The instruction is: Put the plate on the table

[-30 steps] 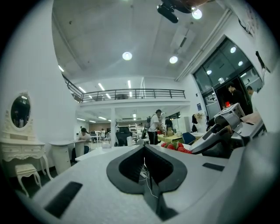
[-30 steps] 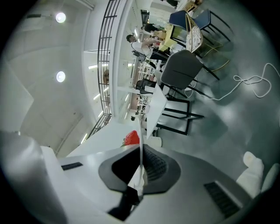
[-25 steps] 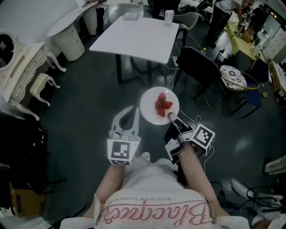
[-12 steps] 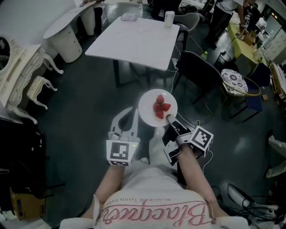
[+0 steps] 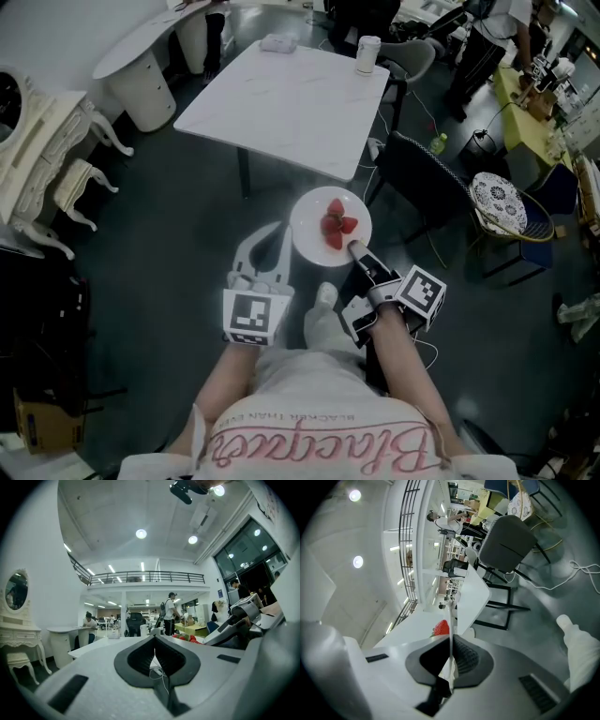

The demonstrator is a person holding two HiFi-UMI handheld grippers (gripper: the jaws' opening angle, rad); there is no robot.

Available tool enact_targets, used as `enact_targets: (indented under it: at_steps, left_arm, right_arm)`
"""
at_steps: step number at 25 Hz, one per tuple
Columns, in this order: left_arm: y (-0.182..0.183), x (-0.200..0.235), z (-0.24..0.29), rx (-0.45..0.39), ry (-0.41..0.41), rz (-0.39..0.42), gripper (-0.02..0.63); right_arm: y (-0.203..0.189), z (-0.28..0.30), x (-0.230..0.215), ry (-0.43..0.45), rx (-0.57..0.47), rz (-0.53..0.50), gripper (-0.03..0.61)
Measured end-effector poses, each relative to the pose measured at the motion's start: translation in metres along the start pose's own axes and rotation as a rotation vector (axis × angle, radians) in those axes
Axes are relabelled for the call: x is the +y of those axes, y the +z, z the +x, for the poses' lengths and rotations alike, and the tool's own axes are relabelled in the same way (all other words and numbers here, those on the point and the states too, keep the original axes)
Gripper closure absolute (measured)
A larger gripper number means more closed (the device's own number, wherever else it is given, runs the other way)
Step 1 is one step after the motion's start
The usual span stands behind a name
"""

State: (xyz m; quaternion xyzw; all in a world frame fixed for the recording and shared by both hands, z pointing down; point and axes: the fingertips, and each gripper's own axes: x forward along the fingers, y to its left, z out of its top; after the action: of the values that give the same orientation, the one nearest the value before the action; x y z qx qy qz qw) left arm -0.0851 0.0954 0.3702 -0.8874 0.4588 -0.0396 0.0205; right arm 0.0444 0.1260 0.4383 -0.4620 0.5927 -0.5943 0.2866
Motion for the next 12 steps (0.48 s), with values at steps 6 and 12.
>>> enact_targets:
  at_steps: [6,12]
  left_arm:
    - [0.014,0.013,0.072,-0.004,0.026,0.005,0.609]
    - [0.016,0.022,0.132,-0.006,0.05,0.005,0.609]
  right_arm:
    - [0.061,0.046,0.012,0.013,0.019,0.001,0.568]
    - [0.11,0.087,0.015,0.025,0.046,-0.004,0.568]
